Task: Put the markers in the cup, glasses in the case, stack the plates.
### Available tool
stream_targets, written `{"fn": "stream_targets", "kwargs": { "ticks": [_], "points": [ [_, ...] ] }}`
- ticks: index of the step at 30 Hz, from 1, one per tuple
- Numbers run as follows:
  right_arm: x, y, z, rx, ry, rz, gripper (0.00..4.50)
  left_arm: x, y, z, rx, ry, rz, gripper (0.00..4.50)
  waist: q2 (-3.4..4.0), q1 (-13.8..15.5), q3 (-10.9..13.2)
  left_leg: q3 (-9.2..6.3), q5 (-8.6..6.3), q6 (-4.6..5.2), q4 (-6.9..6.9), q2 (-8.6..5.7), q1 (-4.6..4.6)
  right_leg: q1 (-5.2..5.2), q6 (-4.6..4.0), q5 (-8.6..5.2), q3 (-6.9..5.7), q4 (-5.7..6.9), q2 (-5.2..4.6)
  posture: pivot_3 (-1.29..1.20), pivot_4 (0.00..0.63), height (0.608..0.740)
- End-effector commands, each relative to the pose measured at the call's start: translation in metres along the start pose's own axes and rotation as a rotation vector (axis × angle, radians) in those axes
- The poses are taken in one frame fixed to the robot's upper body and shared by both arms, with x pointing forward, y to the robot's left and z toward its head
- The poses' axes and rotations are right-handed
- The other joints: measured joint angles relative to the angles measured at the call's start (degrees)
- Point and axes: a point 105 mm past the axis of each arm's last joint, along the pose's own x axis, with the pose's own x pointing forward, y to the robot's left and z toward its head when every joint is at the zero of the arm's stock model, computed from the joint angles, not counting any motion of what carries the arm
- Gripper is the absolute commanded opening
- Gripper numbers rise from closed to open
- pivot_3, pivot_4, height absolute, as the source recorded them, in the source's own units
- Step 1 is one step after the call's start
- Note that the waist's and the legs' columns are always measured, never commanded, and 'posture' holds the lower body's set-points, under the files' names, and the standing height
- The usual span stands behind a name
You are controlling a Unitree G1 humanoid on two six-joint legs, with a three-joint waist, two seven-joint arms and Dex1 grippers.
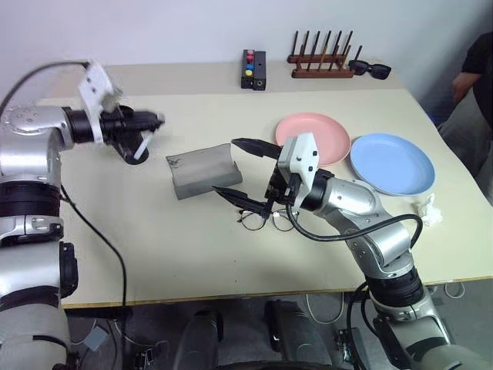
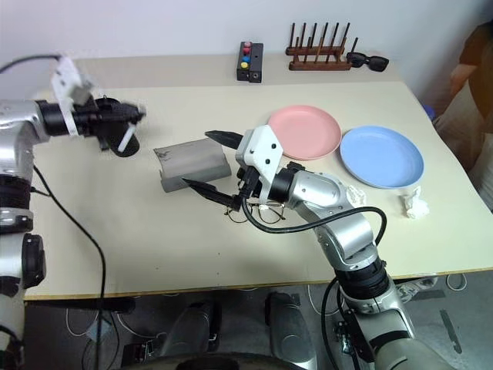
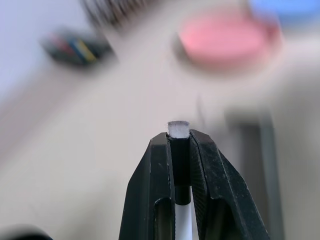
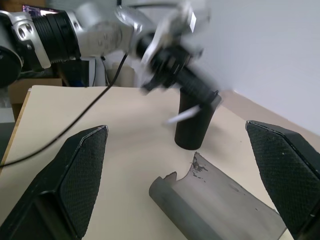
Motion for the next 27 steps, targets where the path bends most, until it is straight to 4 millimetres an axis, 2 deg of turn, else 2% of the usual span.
{"fn": "stream_targets", "kwargs": {
  "ticks": [1,5,9,12,16,18,24,27],
  "points": [
    [0.004,0.004,0.011,-0.033,-0.045,0.027,4.50,-0.018,0.028,0.052,0.029,-0.217,0.217,0.05,0.00,0.1,0.0,0.01,0.00,0.00,0.00,0.00,0.01,0.00,0.00,0.00,0.00,0.01,-0.01,0.00,0.150,0.735],
    [0.007,0.005,0.014,-0.034,-0.057,0.033,4.50,-0.029,0.055,0.064,0.055,-0.285,0.437,0.05,0.00,0.2,0.0,0.01,0.00,0.00,0.01,-0.04,0.02,0.03,0.01,0.01,0.00,0.01,-0.04,0.00,0.150,0.735],
    [0.008,0.005,0.015,-0.032,-0.064,0.036,4.50,-0.047,0.080,0.045,0.113,-0.249,0.674,0.05,0.00,0.2,0.0,0.02,0.00,0.00,0.01,-0.06,0.04,0.03,0.01,0.01,0.00,0.01,-0.06,0.00,0.150,0.735],
    [0.009,0.007,0.016,-0.030,-0.070,0.039,4.50,-0.048,0.081,0.034,0.120,-0.246,0.700,0.05,0.00,0.2,0.0,0.02,0.00,0.00,0.01,-0.07,0.03,0.03,0.01,0.01,0.00,0.00,-0.07,0.00,0.150,0.735],
    [0.011,0.007,0.019,-0.014,-0.094,0.030,4.50,-0.047,0.079,0.003,0.057,-0.248,0.741,0.05,-0.01,0.2,0.0,0.03,0.00,0.00,0.00,-0.07,0.03,0.03,0.01,0.02,0.00,0.00,-0.08,0.00,0.150,0.735],
    [0.011,0.006,0.020,-0.012,-0.103,0.021,4.50,-0.046,0.078,-0.005,0.045,-0.242,0.748,0.05,-0.02,0.3,0.0,0.03,0.00,0.00,0.01,-0.07,0.03,0.03,0.00,0.02,-0.01,0.01,-0.08,0.00,0.150,0.735],
    [0.014,-0.002,0.027,-0.006,-0.156,-0.051,4.50,-0.043,0.076,-0.019,-0.001,-0.258,0.758,0.05,-0.03,0.3,0.0,0.02,0.00,-0.01,0.01,-0.08,0.02,0.03,0.01,0.02,-0.02,0.00,-0.08,0.00,0.150,0.735],
    [0.016,-0.002,0.029,0.010,-0.171,-0.055,4.50,-0.033,0.069,-0.027,-0.021,-0.266,0.738,0.05,-0.03,0.3,0.0,0.03,0.00,-0.01,0.01,-0.08,0.02,0.04,0.00,0.02,-0.02,0.01,-0.10,0.00,0.150,0.735]
  ]
}}
